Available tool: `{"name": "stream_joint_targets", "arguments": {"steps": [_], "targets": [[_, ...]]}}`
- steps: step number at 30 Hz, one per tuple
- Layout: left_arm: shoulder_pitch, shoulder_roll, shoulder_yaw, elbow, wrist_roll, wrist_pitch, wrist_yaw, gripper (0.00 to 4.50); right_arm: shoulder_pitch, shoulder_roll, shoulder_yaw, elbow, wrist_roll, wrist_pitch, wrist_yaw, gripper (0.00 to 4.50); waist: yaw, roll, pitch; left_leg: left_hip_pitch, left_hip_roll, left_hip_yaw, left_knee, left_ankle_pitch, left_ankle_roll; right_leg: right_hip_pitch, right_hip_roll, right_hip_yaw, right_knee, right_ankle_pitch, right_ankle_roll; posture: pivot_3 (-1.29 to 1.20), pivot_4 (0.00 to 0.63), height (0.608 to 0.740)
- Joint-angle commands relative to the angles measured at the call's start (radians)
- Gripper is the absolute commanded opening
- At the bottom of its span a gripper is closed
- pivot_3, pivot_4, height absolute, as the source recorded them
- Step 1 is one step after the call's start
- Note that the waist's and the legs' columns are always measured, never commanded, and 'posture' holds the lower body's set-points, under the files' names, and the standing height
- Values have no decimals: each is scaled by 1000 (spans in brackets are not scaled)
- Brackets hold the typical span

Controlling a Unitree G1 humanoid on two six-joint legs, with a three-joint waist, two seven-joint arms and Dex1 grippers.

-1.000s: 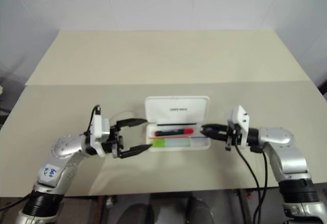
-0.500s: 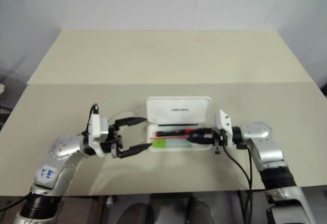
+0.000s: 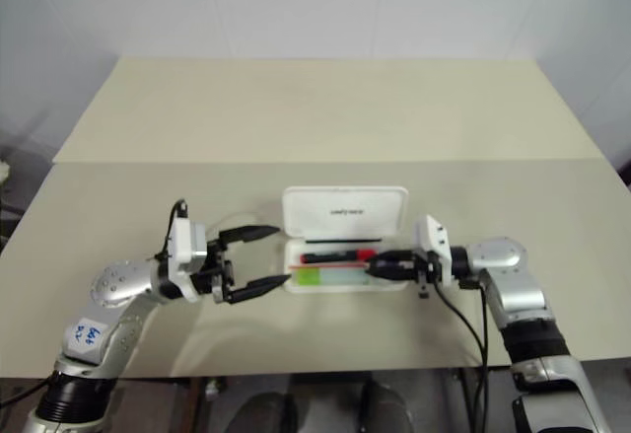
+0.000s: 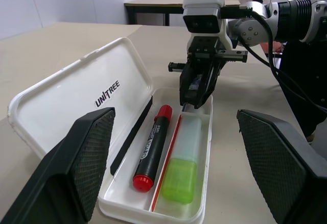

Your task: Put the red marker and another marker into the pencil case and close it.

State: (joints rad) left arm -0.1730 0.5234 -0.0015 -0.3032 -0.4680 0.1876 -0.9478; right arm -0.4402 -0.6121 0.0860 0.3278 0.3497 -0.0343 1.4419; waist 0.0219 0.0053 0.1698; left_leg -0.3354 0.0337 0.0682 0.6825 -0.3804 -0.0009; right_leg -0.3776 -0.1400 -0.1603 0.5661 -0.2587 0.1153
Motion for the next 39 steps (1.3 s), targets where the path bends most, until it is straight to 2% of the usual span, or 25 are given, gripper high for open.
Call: {"name": "stream_joint_targets", "arguments": {"steps": [1, 9, 20, 21, 34, 39], "targets": [[-14, 6, 13, -30, -17, -10, -5, 4071, -13, -20, -23, 37, -15, -36, 7, 432, 0, 0, 0, 0, 0, 0, 0, 0, 0, 0, 0, 0, 0, 0, 0, 0, 150, 740], [-28, 6, 16, -17, -17, -12, -15, 4071, -46, -20, -23, 131, -42, -89, 17, 432, 0, 0, 0, 0, 0, 0, 0, 0, 0, 0, 0, 0, 0, 0, 0, 0, 150, 740], [-44, 5, 19, -2, -15, -17, -20, 4071, -48, -15, -20, 73, -13, -51, 41, 4298, 0, 0, 0, 0, 0, 0, 0, 0, 0, 0, 0, 0, 0, 0, 0, 0, 150, 740], [-44, 6, 19, -1, -14, -18, -21, 4071, -45, -16, -20, 61, -11, -47, 42, 4477, 0, 0, 0, 0, 0, 0, 0, 0, 0, 0, 0, 0, 0, 0, 0, 0, 150, 740], [-38, 8, 20, 0, -11, -23, -24, 4071, -39, -30, -86, -105, 85, 110, -17, 4477, 1, 0, 0, 0, 0, 0, 0, 0, 0, 0, 0, 0, 0, 0, 0, 0, 150, 740], [-24, 17, 33, 1, -6, -22, -17, 4071, 17, -73, -152, -185, 116, 150, -50, 4477, 4, 0, 0, 0, 0, -1, 0, 0, 0, 0, 0, 0, 0, 0, 0, 0, 150, 740]]}}
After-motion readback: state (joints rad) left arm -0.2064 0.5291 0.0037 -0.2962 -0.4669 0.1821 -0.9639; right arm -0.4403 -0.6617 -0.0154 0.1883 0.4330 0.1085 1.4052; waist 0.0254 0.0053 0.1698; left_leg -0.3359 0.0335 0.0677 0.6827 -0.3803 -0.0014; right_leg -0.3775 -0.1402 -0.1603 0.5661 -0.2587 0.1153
